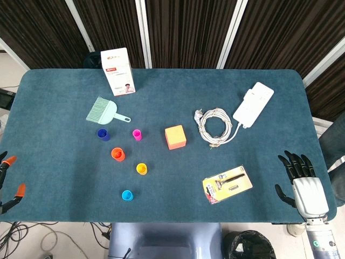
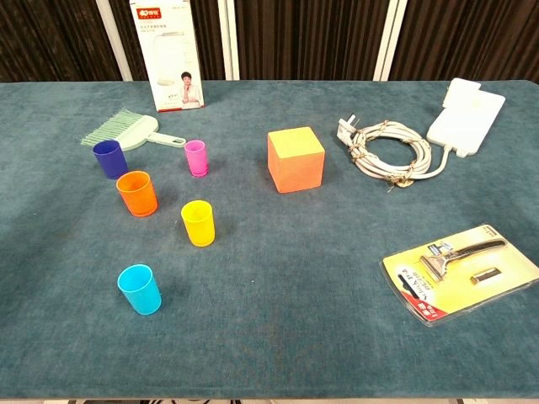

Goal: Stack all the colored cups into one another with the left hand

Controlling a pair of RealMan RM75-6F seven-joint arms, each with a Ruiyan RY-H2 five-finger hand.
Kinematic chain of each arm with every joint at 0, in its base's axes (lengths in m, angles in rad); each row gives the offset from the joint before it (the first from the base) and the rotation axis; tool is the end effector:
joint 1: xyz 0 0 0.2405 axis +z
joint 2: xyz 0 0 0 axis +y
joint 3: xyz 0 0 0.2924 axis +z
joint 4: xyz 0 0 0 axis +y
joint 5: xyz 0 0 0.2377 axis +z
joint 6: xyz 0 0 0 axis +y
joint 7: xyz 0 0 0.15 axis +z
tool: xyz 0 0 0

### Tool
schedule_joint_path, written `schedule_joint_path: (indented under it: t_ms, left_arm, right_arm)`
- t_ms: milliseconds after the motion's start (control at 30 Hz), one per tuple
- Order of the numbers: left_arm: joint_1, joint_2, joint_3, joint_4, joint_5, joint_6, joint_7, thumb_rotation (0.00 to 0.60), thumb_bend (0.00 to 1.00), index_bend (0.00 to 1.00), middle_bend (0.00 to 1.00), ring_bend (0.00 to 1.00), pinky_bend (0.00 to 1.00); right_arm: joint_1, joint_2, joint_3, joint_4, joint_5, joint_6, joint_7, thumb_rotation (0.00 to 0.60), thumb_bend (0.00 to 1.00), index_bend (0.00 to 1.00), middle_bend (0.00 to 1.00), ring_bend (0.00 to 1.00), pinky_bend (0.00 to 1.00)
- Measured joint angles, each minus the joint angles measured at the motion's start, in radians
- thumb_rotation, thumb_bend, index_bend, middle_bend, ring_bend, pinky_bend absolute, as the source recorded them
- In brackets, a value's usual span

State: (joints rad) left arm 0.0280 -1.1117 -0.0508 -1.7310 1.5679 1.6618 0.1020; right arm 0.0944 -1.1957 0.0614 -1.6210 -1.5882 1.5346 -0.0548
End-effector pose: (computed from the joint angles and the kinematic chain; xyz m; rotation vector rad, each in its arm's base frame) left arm -0.3294 0.1513 0.1631 -1.2691 -0.8209 -0.9654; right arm -0.3266 -0.1962 0.1254 1.4191 -0.8392 1.0230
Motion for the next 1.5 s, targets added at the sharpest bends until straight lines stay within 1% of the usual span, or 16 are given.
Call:
schedule_joint_path:
  t_ms: [933,1000,1133,1200,1300,1367,1500]
  left_arm:
    - [-0.001,0.002,-0.002,-0.003,-0.013,-0.008,0.003,0.600,0.34,0.17,0.04,0.00,0.00]
    - [-0.001,0.002,-0.002,-0.002,-0.013,-0.009,0.002,0.600,0.33,0.17,0.04,0.00,0.00]
    - [-0.004,0.002,-0.003,-0.002,-0.017,-0.014,-0.005,0.600,0.25,0.12,0.04,0.00,0.00]
    - [-0.006,0.002,-0.003,-0.002,-0.018,-0.019,-0.013,0.600,0.23,0.09,0.04,0.00,0.00]
    - [-0.018,0.005,-0.004,-0.006,-0.023,-0.046,-0.031,0.600,0.21,0.07,0.04,0.00,0.00]
    - [-0.035,0.014,-0.007,-0.009,-0.034,-0.083,-0.036,0.600,0.20,0.06,0.04,0.00,0.00]
    - [-0.090,0.042,-0.027,-0.024,-0.079,-0.190,-0.026,0.600,0.20,0.08,0.05,0.00,0.00]
  right_arm:
    - [-0.005,0.009,0.004,-0.003,0.005,0.009,0.006,0.600,0.40,0.13,0.07,0.09,0.07]
    - [-0.005,0.008,0.004,-0.002,0.005,0.009,0.006,0.600,0.41,0.13,0.07,0.09,0.07]
    - [-0.006,0.009,0.005,-0.003,0.006,0.011,0.006,0.600,0.40,0.13,0.07,0.09,0.07]
    - [-0.006,0.010,0.005,-0.004,0.007,0.012,0.005,0.600,0.40,0.13,0.07,0.09,0.07]
    - [-0.010,0.010,0.005,-0.006,0.015,0.012,0.004,0.600,0.40,0.13,0.07,0.09,0.07]
    - [-0.010,0.011,0.005,-0.008,0.017,0.010,-0.001,0.600,0.40,0.13,0.07,0.09,0.07]
    - [-0.010,0.010,0.005,-0.013,0.013,0.011,-0.006,0.600,0.40,0.13,0.07,0.09,0.07]
